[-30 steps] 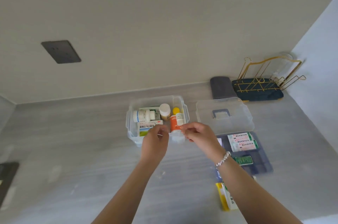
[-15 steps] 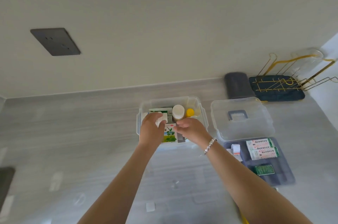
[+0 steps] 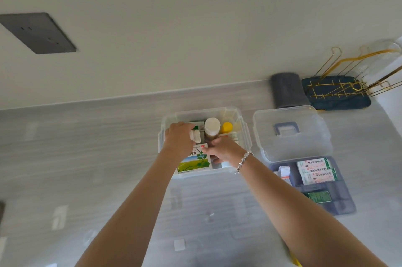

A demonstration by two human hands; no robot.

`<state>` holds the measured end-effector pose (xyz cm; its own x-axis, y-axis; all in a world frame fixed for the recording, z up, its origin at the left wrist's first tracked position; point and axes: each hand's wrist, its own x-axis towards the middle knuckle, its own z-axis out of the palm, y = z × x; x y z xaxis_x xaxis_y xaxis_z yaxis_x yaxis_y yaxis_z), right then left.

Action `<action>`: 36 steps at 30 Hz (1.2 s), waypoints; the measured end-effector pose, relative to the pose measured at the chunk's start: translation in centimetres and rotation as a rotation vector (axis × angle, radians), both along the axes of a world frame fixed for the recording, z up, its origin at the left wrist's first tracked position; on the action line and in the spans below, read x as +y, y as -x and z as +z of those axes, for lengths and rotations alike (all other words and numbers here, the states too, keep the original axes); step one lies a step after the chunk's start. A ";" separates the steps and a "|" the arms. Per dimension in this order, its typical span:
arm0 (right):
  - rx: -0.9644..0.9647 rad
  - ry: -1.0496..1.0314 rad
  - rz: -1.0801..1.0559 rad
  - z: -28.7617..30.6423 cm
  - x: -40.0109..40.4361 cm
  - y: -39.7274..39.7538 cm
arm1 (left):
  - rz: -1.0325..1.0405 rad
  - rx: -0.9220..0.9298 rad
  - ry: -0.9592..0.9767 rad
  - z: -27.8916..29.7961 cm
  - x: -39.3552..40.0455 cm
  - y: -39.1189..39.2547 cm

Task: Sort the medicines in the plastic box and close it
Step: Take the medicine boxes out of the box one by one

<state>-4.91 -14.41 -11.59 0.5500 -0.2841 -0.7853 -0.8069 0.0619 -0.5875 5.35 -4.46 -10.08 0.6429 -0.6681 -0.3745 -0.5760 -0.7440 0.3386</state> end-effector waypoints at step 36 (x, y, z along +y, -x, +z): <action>-0.192 -0.035 -0.179 0.5 0.3 0.4 | 0.775 0.505 0.844 2.9 5.2 2.6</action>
